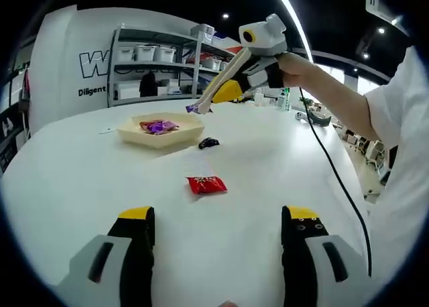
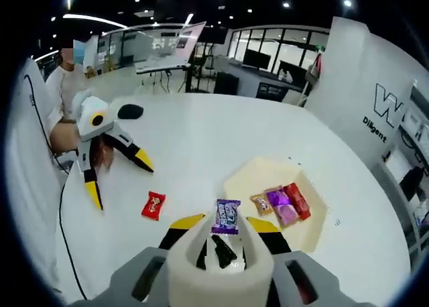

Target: Place the target food into the container with the food tongs after gripping and lifting it, then release it inside without dropping or visibly crushing the food.

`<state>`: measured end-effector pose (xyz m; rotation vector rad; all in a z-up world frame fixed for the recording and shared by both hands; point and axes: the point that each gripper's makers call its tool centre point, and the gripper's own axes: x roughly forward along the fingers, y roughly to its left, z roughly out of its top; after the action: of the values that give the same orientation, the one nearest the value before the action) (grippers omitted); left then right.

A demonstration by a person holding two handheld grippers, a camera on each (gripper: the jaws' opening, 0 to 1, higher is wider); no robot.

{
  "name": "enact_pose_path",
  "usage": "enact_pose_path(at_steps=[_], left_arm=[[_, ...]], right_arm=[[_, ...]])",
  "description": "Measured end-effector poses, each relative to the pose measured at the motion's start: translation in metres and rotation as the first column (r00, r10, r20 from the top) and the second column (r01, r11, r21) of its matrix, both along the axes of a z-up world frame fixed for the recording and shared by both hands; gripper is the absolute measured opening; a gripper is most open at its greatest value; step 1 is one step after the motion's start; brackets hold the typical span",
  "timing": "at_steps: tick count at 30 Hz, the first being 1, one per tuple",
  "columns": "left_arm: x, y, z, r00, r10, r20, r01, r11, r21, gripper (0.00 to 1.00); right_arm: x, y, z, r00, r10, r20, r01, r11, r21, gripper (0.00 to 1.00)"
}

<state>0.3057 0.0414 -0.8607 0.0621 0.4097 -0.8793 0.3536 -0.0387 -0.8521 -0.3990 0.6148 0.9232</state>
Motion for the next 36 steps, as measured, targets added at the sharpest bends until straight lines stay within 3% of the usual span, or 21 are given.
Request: enact_pose_path(at_steps=[26, 36], left_arm=[[0.0019, 0.0009, -0.0008, 1.000, 0.004, -0.003, -0.004, 1.000, -0.001, 0.75], [0.0015, -0.0002, -0.0009, 1.000, 0.003, -0.002, -0.003, 1.000, 0.001, 0.75]], right_arm=[[-0.0001, -0.0022, -0.0011, 0.997, 0.052, -0.058, -0.051, 0.999, 0.013, 0.14], [-0.0006, -0.0037, -0.0021, 0.996, 0.082, -0.046, -0.082, 0.997, -0.001, 0.14]])
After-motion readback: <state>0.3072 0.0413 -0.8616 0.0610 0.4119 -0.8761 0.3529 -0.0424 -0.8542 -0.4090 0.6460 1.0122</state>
